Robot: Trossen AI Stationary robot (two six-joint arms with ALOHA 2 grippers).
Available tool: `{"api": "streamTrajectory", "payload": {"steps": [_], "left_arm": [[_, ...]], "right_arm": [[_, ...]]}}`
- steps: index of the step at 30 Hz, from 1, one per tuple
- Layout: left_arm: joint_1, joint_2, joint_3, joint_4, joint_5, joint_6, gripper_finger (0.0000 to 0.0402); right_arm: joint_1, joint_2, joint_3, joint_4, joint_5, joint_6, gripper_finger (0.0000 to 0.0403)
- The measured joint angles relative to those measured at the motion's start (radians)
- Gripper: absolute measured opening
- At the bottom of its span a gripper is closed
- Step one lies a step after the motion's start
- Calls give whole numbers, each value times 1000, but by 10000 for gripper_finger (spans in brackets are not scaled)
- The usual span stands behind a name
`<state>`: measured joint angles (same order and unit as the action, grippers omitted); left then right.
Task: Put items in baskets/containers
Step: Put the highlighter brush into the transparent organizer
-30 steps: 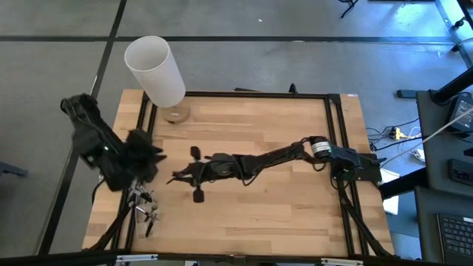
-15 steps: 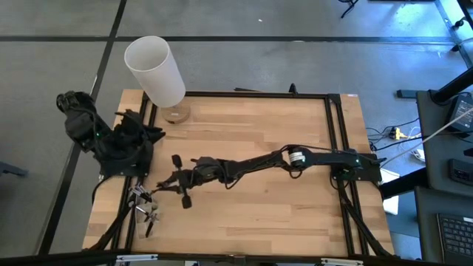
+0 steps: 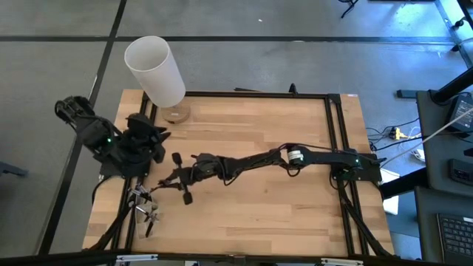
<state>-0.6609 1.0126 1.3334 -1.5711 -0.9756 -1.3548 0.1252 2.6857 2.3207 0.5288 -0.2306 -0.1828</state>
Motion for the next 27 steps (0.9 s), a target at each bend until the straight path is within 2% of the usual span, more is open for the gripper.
{"api": "streamTrajectory", "payload": {"steps": [8, 11, 14, 21, 27], "left_arm": [[60, 50, 0, 0, 12, 0, 102], [72, 61, 0, 1, 57, -1, 102], [76, 76, 0, 4, 179, 5, 102], [70, 136, 0, 4, 591, 22, 103], [18, 194, 0, 1, 753, -48, 98]], "right_arm": [[1, 5, 0, 9, -54, -36, 39], [-1, 5, 0, 0, -75, -38, 39], [-1, 5, 0, -34, -87, -32, 39], [-1, 5, 0, -13, -30, 71, 39], [-1, 5, 0, 116, 12, 153, 39]]}}
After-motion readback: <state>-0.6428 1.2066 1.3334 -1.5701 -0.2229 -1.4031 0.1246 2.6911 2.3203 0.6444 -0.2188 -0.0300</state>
